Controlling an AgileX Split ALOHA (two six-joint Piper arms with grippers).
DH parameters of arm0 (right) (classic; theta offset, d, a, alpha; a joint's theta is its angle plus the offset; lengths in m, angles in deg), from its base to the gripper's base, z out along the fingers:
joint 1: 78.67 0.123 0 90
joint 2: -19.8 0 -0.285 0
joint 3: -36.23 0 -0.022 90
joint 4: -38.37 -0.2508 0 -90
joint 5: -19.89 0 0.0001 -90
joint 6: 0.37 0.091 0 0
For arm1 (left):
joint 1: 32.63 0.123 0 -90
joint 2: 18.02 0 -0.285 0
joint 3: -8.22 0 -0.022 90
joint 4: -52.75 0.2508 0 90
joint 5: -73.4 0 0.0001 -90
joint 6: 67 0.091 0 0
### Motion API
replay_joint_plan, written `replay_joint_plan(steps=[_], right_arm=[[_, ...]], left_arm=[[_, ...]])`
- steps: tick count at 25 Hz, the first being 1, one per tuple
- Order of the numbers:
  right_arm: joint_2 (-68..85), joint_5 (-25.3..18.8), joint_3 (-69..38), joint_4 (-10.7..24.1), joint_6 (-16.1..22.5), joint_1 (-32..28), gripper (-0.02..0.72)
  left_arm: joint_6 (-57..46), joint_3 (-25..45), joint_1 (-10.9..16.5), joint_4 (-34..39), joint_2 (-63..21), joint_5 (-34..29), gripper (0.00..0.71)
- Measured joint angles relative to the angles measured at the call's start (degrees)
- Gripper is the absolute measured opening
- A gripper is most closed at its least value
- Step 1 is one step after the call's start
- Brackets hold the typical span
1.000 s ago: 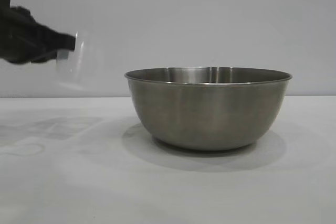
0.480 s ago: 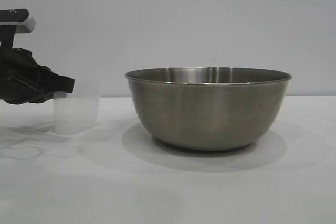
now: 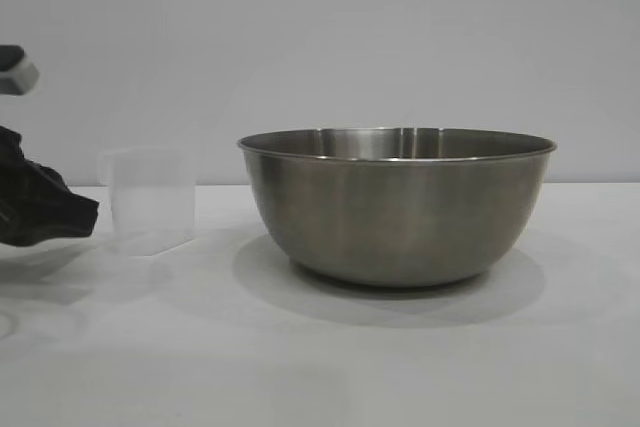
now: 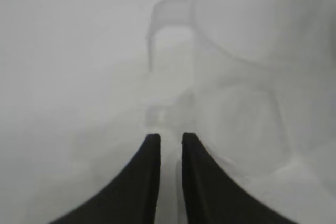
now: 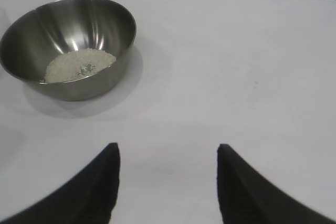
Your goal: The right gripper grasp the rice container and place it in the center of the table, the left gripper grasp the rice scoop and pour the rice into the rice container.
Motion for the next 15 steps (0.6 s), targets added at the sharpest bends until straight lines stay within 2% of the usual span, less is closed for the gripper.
replay_joint_plan(steps=[4, 6, 8, 11, 12, 13, 15], right_arm=[[0.00, 0.00, 0.00, 0.00, 0.00, 0.00, 0.400], [0.00, 0.00, 0.00, -0.02, 0.00, 0.00, 0.400], [0.00, 0.00, 0.00, -0.02, 0.00, 0.00, 0.400], [0.00, 0.00, -0.03, -0.02, 0.00, 0.00, 0.400], [0.00, 0.00, -0.03, -0.12, 0.00, 0.00, 0.400], [0.00, 0.00, -0.03, -0.40, 0.00, 0.00, 0.400], [0.00, 0.00, -0.03, -1.00, 0.00, 0.00, 0.400]], left_arm=[[-8.25, 2.55, 2.05, -4.08, -7.52, 0.11, 0.048], [-10.57, 3.36, 4.82, -4.30, -10.35, 0.11, 0.048], [-11.37, 4.15, 8.03, -1.29, -13.36, 0.11, 0.048], [-11.73, 4.55, 12.05, 7.37, -18.07, 0.11, 0.048], [-11.73, 4.55, 12.64, 8.69, -19.72, 0.11, 0.048], [-11.85, 4.55, 12.88, 9.29, -22.01, -0.09, 0.089], [-11.63, 4.43, 12.87, 9.91, -27.84, -4.76, 0.089]])
